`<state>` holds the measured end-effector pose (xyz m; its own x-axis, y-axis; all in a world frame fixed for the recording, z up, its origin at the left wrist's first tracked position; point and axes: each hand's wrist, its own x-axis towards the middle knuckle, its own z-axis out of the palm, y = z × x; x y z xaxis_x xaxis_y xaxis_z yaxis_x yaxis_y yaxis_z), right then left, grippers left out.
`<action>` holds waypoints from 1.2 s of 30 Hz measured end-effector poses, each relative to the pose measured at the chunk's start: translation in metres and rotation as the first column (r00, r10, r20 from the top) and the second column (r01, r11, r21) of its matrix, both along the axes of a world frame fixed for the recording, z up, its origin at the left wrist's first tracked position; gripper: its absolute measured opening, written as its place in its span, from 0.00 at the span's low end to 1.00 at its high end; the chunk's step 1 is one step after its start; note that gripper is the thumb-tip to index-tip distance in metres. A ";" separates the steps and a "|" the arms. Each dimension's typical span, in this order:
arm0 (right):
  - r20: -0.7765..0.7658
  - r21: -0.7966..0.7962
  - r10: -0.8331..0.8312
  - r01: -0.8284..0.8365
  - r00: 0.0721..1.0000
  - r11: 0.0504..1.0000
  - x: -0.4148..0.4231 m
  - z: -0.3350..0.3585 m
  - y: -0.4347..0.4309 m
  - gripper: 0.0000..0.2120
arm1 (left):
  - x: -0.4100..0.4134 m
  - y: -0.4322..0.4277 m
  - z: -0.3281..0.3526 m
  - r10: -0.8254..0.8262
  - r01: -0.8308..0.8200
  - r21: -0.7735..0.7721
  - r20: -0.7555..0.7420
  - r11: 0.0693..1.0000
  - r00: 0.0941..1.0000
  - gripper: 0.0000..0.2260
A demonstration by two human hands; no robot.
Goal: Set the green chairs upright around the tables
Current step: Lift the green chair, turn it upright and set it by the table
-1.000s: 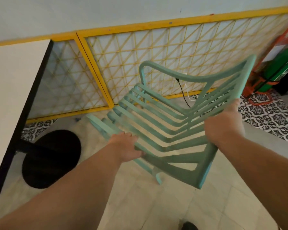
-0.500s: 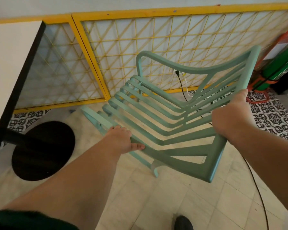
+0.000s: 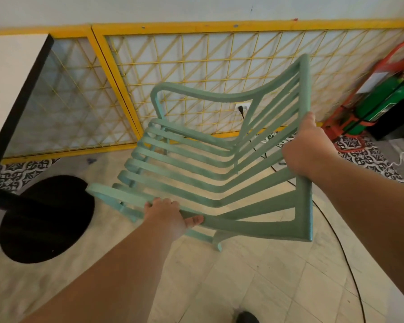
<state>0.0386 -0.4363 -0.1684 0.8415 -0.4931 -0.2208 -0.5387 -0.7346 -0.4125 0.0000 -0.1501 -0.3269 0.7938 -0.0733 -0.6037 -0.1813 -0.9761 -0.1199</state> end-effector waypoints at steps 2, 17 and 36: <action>-0.010 -0.015 0.036 -0.037 0.999 0.999 0.006 0.000 -0.001 0.43 | -0.003 -0.004 0.000 0.035 -0.035 0.010 -0.013 0.999 0.999 0.53; -0.001 -0.266 0.270 -0.260 0.963 0.928 0.028 -0.007 -0.011 0.35 | 0.019 0.053 -0.001 0.172 -0.178 -0.056 -0.097 0.982 0.980 0.55; -0.745 -0.221 0.501 -0.872 0.441 0.438 -0.071 -0.094 0.104 0.25 | 0.028 0.074 -0.008 0.242 -0.241 0.022 -0.133 0.970 0.961 0.53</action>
